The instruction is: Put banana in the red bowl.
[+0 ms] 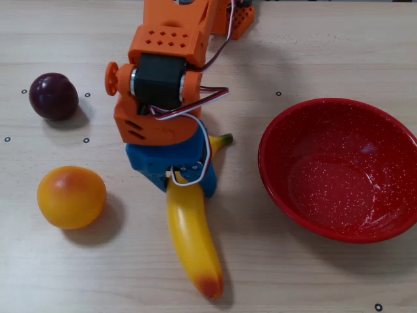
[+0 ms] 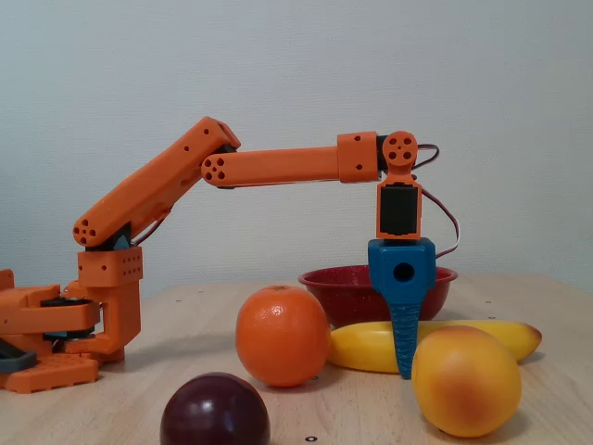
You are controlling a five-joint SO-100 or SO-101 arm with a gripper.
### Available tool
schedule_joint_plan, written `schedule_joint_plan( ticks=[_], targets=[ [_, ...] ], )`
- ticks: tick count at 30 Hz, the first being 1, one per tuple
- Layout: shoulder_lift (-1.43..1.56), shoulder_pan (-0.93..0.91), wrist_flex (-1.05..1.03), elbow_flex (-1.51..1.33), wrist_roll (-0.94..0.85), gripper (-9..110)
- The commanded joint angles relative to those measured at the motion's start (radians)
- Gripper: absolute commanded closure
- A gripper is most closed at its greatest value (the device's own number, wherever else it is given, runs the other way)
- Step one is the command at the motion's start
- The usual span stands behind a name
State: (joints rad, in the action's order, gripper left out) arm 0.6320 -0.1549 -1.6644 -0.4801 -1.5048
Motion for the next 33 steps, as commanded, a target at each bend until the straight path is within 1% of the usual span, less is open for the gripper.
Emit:
schedule_joint_plan(
  ticks=[1,8,23,33],
  targets=[
    [0.071,0.043,-0.029,0.13,0.052,102],
    [0.078,0.054,-0.002,0.132,0.118,102],
    [0.135,0.049,0.038,0.123,0.172,102],
    [0.215,0.054,0.094,0.046,0.21,102]
  ],
)
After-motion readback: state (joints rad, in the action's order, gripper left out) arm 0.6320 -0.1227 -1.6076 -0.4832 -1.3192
